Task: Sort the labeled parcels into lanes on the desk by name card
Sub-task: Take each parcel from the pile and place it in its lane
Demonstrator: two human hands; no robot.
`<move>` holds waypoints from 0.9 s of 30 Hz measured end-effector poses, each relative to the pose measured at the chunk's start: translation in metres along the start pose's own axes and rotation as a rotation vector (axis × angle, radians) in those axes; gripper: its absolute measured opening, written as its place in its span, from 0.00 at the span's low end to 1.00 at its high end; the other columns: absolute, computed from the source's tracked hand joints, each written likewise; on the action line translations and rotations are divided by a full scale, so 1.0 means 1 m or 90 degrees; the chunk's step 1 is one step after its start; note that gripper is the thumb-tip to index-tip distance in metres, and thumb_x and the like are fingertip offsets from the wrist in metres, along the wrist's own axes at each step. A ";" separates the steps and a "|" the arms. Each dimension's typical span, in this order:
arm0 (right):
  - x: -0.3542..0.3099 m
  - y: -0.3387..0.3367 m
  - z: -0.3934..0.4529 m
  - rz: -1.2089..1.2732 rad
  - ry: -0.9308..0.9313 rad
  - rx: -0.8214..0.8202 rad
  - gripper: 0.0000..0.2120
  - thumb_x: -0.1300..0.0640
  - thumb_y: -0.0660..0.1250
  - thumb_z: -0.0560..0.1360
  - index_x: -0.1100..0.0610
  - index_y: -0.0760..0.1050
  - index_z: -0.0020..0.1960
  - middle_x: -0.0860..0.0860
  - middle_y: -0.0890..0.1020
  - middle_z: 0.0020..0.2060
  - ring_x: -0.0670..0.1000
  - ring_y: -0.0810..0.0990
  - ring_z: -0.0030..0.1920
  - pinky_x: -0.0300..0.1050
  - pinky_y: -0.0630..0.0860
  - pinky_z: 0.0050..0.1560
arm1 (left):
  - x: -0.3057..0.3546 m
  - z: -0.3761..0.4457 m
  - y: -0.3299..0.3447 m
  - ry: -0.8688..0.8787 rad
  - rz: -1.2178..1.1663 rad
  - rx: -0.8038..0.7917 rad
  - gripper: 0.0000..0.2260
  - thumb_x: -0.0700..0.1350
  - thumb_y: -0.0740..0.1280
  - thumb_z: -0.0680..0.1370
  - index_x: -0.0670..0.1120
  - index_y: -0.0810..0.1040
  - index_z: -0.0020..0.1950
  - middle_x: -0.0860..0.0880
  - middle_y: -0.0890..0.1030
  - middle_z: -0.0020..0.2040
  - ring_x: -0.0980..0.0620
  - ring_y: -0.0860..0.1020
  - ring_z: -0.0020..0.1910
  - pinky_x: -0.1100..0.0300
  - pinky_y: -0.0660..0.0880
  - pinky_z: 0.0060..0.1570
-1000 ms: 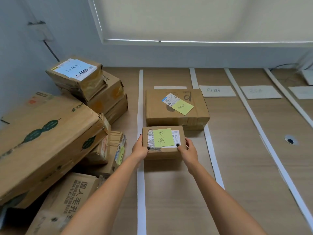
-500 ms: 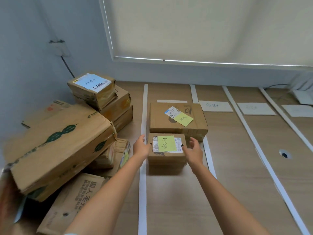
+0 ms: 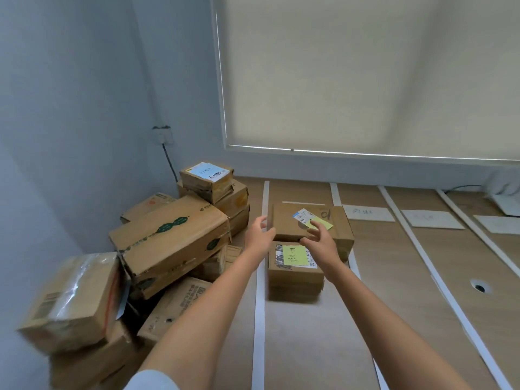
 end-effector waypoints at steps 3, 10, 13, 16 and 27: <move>-0.008 0.004 -0.016 -0.007 -0.014 -0.013 0.28 0.65 0.66 0.74 0.54 0.63 0.71 0.56 0.72 0.65 0.53 0.73 0.62 0.48 0.73 0.60 | 0.009 -0.019 -0.009 0.015 0.000 -0.005 0.22 0.43 0.63 0.78 0.49 0.65 0.72 0.46 0.72 0.68 0.48 0.71 0.65 0.59 0.69 0.55; -0.017 0.022 -0.047 -0.029 -0.024 -0.026 0.27 0.64 0.65 0.75 0.56 0.63 0.72 0.57 0.72 0.65 0.54 0.72 0.64 0.48 0.72 0.60 | 0.016 -0.046 -0.034 0.034 0.016 -0.001 0.22 0.41 0.61 0.79 0.47 0.65 0.73 0.45 0.71 0.68 0.47 0.70 0.66 0.55 0.69 0.60; -0.025 0.038 -0.058 -0.022 -0.029 -0.029 0.26 0.65 0.65 0.75 0.56 0.63 0.72 0.58 0.72 0.65 0.53 0.72 0.61 0.43 0.71 0.54 | 0.015 -0.048 -0.054 0.037 0.001 0.003 0.21 0.42 0.61 0.79 0.47 0.65 0.72 0.45 0.72 0.67 0.47 0.71 0.65 0.55 0.70 0.60; -0.035 0.055 -0.068 -0.039 -0.045 -0.024 0.26 0.63 0.65 0.75 0.55 0.63 0.71 0.56 0.73 0.64 0.49 0.72 0.57 0.37 0.73 0.49 | 0.011 -0.048 -0.075 0.030 -0.049 -0.009 0.20 0.42 0.61 0.79 0.48 0.66 0.72 0.46 0.72 0.66 0.48 0.72 0.63 0.58 0.69 0.55; -0.093 0.208 -0.123 0.014 -0.072 -0.079 0.22 0.61 0.66 0.74 0.56 0.68 0.67 0.54 0.76 0.59 0.50 0.76 0.55 0.42 0.76 0.51 | -0.043 -0.047 -0.252 0.012 -0.057 0.047 0.20 0.40 0.63 0.78 0.48 0.68 0.70 0.46 0.74 0.65 0.47 0.74 0.61 0.50 0.73 0.62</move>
Point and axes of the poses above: each hand's wrist, its own z-axis towards the middle knuckle, its own y-axis out of the palm, x = y × z, the point moved 10 cm from there along z, towards the middle knuckle
